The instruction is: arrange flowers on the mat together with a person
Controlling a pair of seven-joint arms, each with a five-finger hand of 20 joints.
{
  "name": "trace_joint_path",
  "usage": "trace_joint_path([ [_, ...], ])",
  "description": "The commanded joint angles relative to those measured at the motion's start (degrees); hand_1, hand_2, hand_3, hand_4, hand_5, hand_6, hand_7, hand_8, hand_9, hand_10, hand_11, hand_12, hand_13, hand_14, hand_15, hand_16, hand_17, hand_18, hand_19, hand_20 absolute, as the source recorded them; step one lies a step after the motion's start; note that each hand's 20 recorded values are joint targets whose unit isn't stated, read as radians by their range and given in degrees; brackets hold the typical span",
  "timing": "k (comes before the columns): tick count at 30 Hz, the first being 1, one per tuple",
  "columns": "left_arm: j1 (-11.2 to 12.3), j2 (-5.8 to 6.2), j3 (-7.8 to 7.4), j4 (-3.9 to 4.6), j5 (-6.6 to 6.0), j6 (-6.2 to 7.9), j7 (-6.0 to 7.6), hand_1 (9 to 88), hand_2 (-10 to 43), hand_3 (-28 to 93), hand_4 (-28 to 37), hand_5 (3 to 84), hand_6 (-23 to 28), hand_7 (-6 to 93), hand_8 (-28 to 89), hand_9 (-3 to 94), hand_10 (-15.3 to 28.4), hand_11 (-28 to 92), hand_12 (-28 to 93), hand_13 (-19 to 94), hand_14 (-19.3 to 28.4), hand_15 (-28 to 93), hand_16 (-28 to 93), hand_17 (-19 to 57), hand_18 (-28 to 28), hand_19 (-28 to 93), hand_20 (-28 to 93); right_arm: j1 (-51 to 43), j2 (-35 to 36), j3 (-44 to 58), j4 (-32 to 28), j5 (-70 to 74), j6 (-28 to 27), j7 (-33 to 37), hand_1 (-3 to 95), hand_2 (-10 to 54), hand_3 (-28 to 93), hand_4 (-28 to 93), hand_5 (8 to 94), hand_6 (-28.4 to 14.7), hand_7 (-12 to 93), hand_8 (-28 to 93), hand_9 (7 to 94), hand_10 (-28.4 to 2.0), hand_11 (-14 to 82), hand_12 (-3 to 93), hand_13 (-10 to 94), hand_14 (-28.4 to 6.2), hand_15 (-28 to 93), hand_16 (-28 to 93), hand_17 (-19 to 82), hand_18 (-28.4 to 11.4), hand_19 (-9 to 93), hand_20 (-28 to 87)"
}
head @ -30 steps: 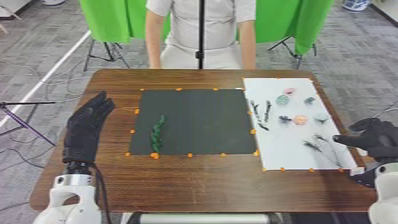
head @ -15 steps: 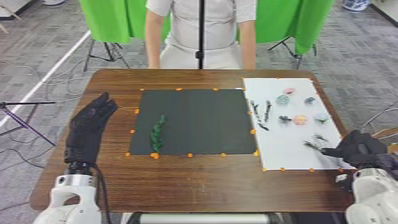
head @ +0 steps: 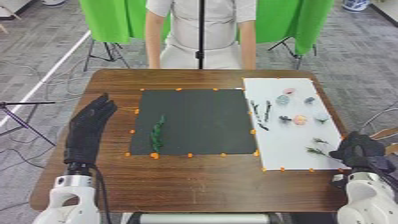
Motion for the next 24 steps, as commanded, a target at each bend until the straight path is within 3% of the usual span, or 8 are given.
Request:
trace_joint_path([
  [1,1.2,-0.60,-0.63,-0.08,-0.10,-0.98,-1.37,29.3,-6.7,64,-17.7,43.3,3.8,12.2,-6,40.6,12.5,13,15,32,15.0,8,3,6.6,8.1,2,17,0.0,0.6,-0.5,-8.1,1.2,-0.1,1.4,88.0,-9.5,-28,27,89.8,3.7,19,7,93.7,-7.9,30.1,22.6,77,-9.7,60,31,30,-14.5,48,38],
  [8,1.4,-0.44,-1.13,-0.27,0.14,-1.83,-2.46,28.9,-6.6,64,-17.7,43.0,3.8,12.0,-6,40.4,12.4,13,15,31,14.9,8,3,6.2,8.2,1,17,7.6,-5.0,-10.4,-14.4,1.3,2.4,2.8,87.4,-9.5,-28,30,90.3,3.2,20,7,93.7,-8.6,32.4,21.0,76,-10.5,62,32,30,-14.6,48,39],
  [16,0.9,0.12,-0.99,-0.31,0.80,-3.68,-3.74,27.8,-6.3,63,-18.1,42.4,3.5,11.6,-6,40.0,12.5,12,15,31,15.0,8,3,5.4,8.7,1,16,15.3,-15.7,-23.3,-11.6,6.7,3.0,2.2,87.4,-9.5,-28,32,90.8,3.3,21,8,93.7,-8.7,36.0,20.5,74,-11.7,68,33,29,-15.7,52,41],
  [24,1.8,0.82,-1.20,-1.09,0.98,-3.54,-4.58,27.1,-6.5,64,-18.7,41.8,3.1,11.4,-6,39.9,12.3,11,15,30,15.0,8,3,4.5,9.6,1,16,17.3,-19.1,-31.7,-9.0,10.1,-0.1,2.1,87.4,-9.5,-28,33,91.4,3.3,21,8,93.7,-8.9,38.0,19.9,74,-12.3,70,33,29,-16.4,54,41],
])
